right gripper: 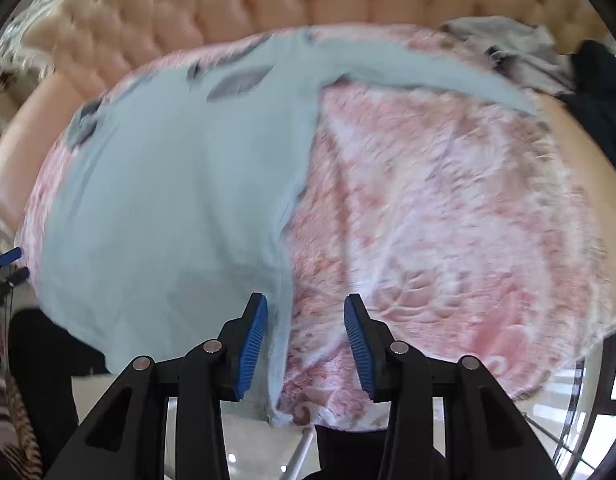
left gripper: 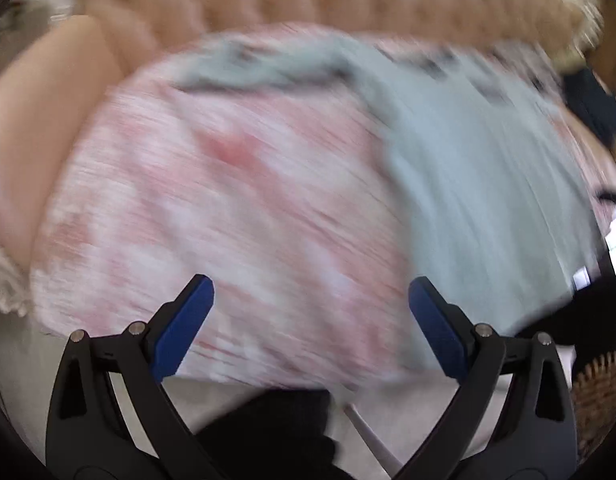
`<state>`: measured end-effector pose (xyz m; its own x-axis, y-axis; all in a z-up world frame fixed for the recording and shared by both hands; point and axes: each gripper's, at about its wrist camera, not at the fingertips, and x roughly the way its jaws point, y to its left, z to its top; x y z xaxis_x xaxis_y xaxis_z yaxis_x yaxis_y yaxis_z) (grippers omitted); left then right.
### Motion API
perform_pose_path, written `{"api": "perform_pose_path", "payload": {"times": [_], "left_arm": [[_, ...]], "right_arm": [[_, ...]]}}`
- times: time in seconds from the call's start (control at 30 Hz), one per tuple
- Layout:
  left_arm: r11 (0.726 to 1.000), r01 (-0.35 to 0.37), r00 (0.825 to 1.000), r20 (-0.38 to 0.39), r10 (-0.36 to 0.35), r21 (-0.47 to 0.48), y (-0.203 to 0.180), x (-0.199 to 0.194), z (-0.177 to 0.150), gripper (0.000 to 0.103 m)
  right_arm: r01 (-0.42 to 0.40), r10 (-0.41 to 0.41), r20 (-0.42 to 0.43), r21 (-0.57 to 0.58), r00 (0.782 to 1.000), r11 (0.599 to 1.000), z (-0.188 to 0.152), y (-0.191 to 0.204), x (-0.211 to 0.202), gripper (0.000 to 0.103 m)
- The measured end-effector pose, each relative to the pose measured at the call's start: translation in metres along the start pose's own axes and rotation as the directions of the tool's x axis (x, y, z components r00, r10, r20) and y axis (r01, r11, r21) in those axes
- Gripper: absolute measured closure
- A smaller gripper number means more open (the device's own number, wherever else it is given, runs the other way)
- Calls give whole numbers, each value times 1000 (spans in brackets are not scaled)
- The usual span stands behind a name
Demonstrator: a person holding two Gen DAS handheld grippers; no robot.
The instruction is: Fold clothes
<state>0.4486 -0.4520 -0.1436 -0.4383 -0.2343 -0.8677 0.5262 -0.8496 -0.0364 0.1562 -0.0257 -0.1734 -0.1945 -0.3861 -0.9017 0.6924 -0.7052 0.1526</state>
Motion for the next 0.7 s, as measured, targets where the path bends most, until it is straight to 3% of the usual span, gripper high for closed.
{"api": "perform_pose_path", "payload": {"times": [0.1,0.23,0.33,0.47,0.6,0.7], "left_arm": [[988,-110,994,-3,111,-107,61,16,28,4],[960,-234,972,-49,230,-155,120,48,41,4],[938,-274,962,-60,267,-211,158,55,27,0],[908,-337,941,-62,332,-250,197,52,5,0],[910,-318,948,-80,308,-268,226,46,-8,0],[920,-202,979,-46,198,-336,232,35,-10,0]], "right_arm": [[-70,74,75,-45,994,997,22,35,-15,61],[-182,198,69,-188,978,965,48,119,-2,52],[-202,222,42,-273,974,940,60,173,16,51],[-218,233,14,-303,972,928,69,202,40,50],[-196,207,2,-307,978,931,74,197,50,49],[-186,196,9,-280,981,942,76,182,49,49]]}}
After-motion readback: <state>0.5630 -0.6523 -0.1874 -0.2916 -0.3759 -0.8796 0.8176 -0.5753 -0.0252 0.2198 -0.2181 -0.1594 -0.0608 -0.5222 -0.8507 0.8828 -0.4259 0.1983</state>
